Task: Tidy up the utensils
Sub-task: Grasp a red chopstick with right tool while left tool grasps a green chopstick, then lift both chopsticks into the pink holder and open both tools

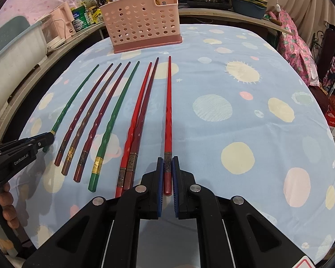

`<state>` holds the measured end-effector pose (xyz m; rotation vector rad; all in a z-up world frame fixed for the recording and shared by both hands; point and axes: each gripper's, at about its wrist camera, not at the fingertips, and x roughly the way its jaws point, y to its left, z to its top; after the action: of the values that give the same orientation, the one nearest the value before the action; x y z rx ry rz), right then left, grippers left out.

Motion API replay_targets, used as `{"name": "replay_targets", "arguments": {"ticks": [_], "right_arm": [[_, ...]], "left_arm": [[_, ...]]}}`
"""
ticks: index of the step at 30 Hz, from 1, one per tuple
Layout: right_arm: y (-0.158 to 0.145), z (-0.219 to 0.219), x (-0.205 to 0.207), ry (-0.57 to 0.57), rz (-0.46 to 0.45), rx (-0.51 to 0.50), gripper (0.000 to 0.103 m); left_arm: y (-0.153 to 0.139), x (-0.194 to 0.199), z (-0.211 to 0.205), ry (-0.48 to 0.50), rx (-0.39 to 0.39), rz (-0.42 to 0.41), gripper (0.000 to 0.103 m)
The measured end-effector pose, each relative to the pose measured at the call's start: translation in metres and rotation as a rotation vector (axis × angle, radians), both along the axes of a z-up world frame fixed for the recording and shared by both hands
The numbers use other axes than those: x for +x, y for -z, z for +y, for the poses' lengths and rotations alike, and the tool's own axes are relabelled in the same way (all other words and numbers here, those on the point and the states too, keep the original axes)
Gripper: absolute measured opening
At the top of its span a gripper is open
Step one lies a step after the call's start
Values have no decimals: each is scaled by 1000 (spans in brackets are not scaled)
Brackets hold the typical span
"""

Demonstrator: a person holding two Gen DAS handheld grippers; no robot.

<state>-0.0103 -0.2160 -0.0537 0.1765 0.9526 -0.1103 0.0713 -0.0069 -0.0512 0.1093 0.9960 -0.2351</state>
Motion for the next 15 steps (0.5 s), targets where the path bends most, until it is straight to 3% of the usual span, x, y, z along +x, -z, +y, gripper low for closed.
{"name": "replay_targets", "arguments": {"ticks": [15], "right_arm": [[-46,-12,10,12,-70,-1,7]], "left_arm": [[-53,5,11,-33,-71,-80,7]]}}
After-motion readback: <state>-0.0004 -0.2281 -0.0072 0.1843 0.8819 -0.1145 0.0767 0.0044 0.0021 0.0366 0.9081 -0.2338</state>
